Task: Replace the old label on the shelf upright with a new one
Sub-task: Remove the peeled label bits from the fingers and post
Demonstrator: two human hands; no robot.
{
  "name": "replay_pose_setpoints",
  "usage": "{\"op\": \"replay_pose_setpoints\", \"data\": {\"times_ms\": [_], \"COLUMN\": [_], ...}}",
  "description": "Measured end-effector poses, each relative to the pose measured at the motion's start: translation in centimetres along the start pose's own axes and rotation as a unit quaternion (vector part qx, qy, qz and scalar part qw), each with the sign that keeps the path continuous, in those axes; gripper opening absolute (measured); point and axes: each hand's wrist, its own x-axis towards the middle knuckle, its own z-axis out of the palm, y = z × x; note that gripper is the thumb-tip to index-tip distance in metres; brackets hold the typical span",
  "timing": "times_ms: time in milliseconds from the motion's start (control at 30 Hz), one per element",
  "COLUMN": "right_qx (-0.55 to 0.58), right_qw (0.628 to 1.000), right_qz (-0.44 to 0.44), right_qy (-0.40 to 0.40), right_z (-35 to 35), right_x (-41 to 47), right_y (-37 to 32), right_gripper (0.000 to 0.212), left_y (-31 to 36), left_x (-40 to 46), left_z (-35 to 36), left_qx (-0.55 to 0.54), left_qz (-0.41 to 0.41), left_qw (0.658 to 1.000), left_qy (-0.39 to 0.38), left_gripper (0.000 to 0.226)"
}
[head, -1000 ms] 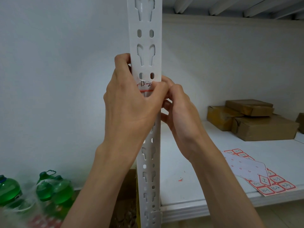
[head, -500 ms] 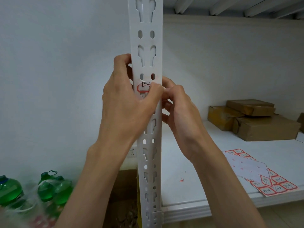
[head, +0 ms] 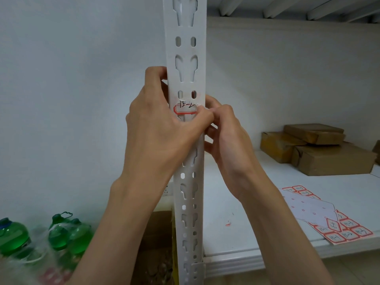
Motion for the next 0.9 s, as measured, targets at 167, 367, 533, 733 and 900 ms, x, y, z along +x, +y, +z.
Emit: {"op": "replay_pose_setpoints", "data": {"times_ms": [167, 367, 533, 733, 900], "right_qx": [-0.017, -0.025, -0.033, -0.025, -0.01], "right_qw": [1.0, 0.999, 0.999, 0.999, 1.0], "right_qz": [-0.014, -0.015, -0.022, -0.022, -0.013], "right_qy": [-0.007, -0.013, -0.011, -0.01, -0.008], "right_z": [0.0, -0.07, -0.02, -0.13, -0.13], "right_x": [-0.11, -0.07, -0.19, -0.2, -0.18], "right_y": [0.11, 0.16, 0.15, -0.05, -0.08], "right_gripper": [0.045, 0.057, 0.05, 0.04, 0.033], "left_y": [0.32, 0.33, 0.41, 0.53, 0.81], "left_x": [0.35, 0.54, 0.47, 0.37, 0.16], "left_z": [-0.27, -0.53, -0.46, -0.17, 0.06], "left_qx": [0.017, -0.011, 0.001, 0.041, 0.065], "left_qz": [-0.005, -0.018, -0.013, 0.0, 0.009], "left_qw": [1.0, 1.0, 1.0, 0.998, 0.996], "left_qy": [0.002, 0.001, 0.01, 0.039, 0.058], "left_gripper": [0.054, 0.056, 0.056, 0.058, 0.052]}}
